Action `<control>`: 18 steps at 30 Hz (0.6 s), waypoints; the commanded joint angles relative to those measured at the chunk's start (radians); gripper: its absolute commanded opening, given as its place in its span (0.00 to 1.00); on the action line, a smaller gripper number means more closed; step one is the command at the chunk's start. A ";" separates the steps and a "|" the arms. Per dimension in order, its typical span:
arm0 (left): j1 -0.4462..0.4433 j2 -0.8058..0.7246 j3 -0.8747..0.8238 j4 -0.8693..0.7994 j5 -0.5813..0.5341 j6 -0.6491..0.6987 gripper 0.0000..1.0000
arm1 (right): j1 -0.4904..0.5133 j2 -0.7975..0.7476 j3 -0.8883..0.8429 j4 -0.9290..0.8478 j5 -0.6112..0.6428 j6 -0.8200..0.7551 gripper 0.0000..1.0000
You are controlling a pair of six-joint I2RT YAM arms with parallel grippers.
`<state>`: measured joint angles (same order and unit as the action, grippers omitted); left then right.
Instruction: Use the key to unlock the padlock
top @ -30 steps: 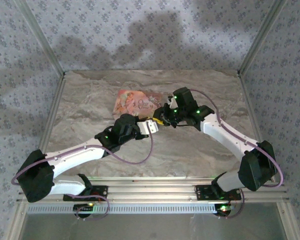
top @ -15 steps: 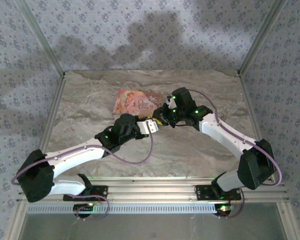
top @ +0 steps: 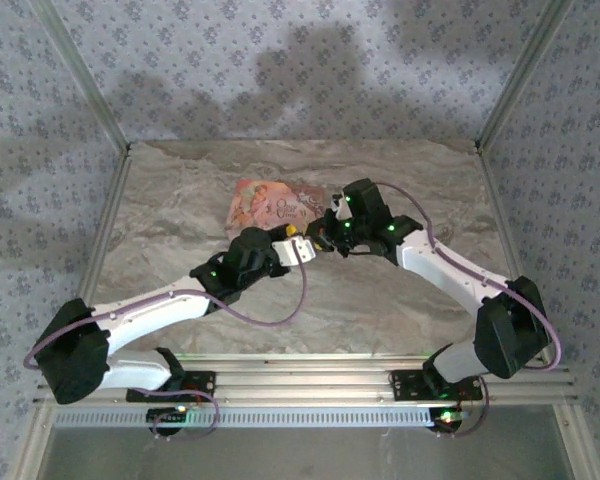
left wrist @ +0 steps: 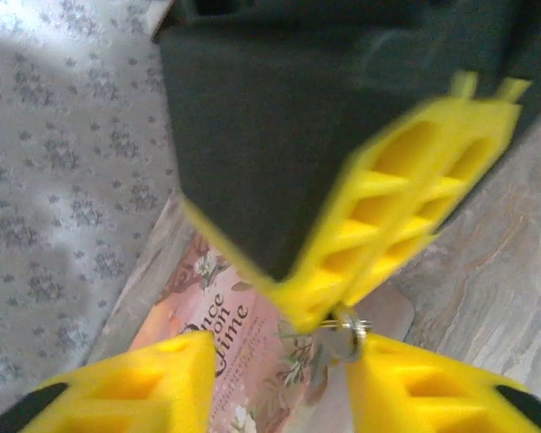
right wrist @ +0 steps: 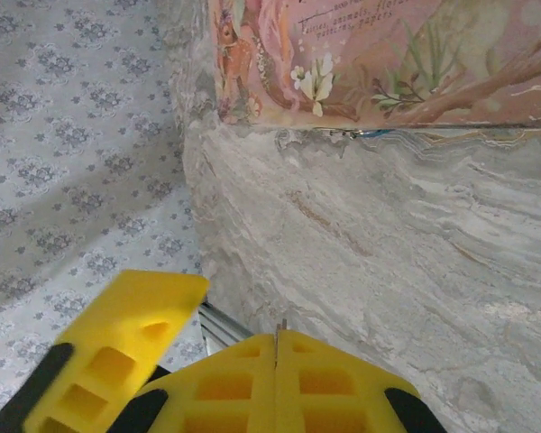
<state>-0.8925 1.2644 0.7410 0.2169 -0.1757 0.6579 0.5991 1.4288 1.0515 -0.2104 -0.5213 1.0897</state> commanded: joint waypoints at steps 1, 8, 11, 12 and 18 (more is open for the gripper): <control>-0.011 -0.037 0.016 0.004 -0.013 -0.051 0.53 | -0.011 -0.061 -0.049 0.101 0.022 -0.046 0.00; 0.025 -0.165 0.048 -0.196 -0.039 -0.342 0.62 | -0.078 -0.171 -0.204 0.275 0.117 -0.118 0.00; 0.089 -0.248 0.058 -0.287 -0.003 -0.601 0.62 | -0.090 -0.198 -0.262 0.388 0.143 -0.168 0.00; 0.126 -0.273 0.063 -0.313 0.025 -0.721 0.62 | -0.091 -0.202 -0.283 0.439 0.149 -0.182 0.00; 0.336 -0.281 0.065 -0.275 0.351 -1.365 0.56 | -0.081 -0.183 -0.316 0.621 0.150 -0.251 0.00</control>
<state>-0.6025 0.9634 0.7921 -0.0601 -0.0181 -0.2874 0.5106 1.2453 0.7399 0.2543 -0.3912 0.9070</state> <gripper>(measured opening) 0.568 0.040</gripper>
